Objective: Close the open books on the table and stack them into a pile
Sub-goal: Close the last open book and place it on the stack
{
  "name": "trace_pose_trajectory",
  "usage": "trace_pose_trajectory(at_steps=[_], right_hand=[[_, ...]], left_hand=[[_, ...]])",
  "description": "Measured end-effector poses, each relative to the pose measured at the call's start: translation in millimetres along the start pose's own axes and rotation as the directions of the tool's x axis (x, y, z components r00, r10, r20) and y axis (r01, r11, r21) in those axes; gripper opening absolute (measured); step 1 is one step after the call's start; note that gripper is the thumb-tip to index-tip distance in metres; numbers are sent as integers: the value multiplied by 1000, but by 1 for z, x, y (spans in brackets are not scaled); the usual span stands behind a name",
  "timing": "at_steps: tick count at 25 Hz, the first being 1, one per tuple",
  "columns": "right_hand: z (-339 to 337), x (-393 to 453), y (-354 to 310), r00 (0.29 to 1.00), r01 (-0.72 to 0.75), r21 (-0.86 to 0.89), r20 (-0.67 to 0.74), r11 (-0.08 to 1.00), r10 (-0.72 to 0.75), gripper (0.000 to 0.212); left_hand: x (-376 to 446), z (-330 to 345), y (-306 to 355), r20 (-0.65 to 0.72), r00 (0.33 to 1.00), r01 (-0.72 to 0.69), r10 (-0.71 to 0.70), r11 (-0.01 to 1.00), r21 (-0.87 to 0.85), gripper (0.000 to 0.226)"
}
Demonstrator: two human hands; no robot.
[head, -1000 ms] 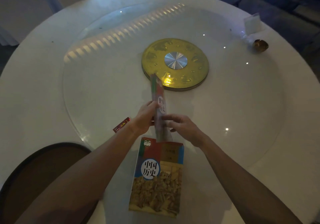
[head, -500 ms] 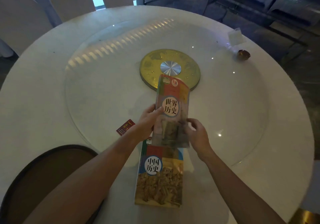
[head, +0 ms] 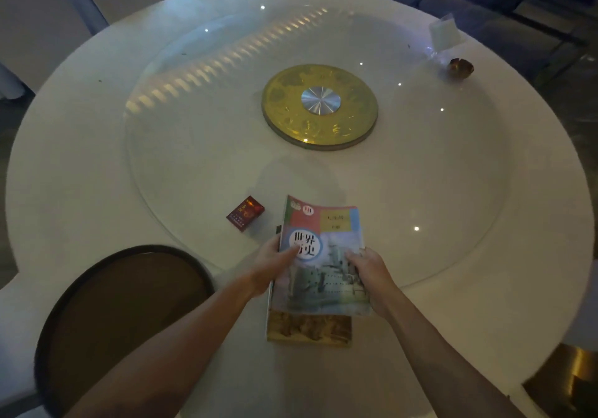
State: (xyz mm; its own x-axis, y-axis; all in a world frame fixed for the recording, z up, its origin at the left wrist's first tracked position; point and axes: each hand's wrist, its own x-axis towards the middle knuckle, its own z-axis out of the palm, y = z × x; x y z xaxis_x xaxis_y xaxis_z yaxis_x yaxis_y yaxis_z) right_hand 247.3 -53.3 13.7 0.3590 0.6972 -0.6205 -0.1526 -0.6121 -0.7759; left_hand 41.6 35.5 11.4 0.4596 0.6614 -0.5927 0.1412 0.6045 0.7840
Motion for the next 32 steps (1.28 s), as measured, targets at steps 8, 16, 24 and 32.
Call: trace_pose_trajectory(at_steps=[8, 16, 24, 32], right_hand=[[16, -17, 68, 997, 28, -574, -45, 819, -66, 13], [17, -24, 77, 991, 1, -629, -106, 778, -87, 22], [19, -26, 84, 980, -14, -409, -186, 912, -68, 31], [20, -18, 90, 945, -266, -273, -264, 925, 194, 35]], left_hand=[[-13, 4, -66, -391, 908, 89, 149, 844, 530, 28], [-11, -8, -75, -278, 949, 136, 151, 598, 790, 54], [-14, -12, -76, -221, 975, 152, 14, 681, 716, 64], [-25, 19, -86, -413, 910, 298, -28, 737, 607, 31]])
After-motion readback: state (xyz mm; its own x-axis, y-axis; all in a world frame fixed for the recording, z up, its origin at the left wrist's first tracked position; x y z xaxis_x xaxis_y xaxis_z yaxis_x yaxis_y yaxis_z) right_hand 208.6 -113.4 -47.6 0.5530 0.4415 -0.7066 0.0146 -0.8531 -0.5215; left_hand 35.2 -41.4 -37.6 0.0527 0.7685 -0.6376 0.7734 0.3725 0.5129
